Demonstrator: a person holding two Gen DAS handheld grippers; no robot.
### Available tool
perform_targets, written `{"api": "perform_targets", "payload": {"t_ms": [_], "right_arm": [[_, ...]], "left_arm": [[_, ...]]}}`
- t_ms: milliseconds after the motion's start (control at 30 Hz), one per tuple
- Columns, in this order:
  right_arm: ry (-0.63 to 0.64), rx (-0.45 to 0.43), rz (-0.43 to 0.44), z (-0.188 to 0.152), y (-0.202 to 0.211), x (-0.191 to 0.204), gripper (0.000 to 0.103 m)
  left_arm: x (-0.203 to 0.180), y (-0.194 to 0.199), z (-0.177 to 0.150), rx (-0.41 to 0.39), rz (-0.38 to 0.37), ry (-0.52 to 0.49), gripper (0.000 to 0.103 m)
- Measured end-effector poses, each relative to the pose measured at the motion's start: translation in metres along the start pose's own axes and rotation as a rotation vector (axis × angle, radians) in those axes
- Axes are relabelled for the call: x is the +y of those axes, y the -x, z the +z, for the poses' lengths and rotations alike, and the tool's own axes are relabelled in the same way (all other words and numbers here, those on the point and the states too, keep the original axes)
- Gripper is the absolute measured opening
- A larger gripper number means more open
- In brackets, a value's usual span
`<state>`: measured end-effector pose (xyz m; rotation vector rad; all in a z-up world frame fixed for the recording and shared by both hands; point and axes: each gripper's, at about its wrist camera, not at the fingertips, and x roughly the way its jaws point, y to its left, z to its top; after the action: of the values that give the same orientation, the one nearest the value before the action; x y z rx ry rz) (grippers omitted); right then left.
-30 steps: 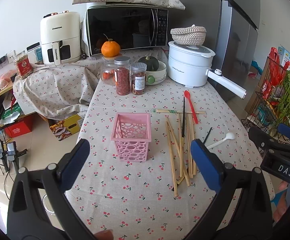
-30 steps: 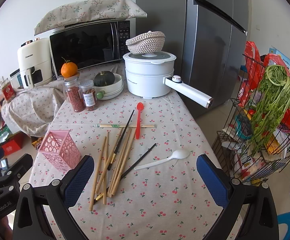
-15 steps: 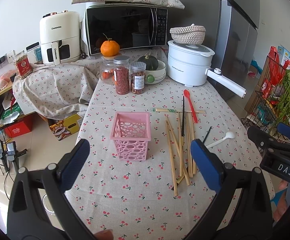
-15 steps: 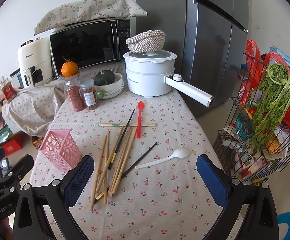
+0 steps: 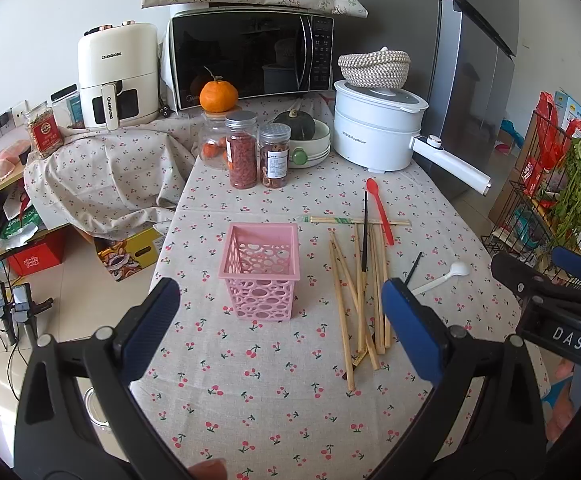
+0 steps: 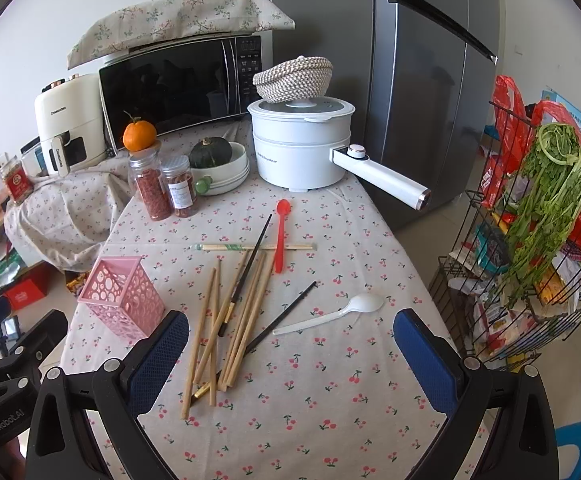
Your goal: Organize utensils
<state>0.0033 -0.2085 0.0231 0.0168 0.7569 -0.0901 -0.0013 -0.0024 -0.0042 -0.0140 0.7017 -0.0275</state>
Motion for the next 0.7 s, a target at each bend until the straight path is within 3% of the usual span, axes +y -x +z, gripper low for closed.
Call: {"api": "perform_targets", "payload": {"t_ms": [700], "right_arm": [[-0.007, 0.010, 0.006, -0.0005, -0.0014, -0.0003, 0.103]], "left_arm": [[-0.0018, 0.0002, -0.0011, 0.004, -0.003, -0.003, 0.101]]}}
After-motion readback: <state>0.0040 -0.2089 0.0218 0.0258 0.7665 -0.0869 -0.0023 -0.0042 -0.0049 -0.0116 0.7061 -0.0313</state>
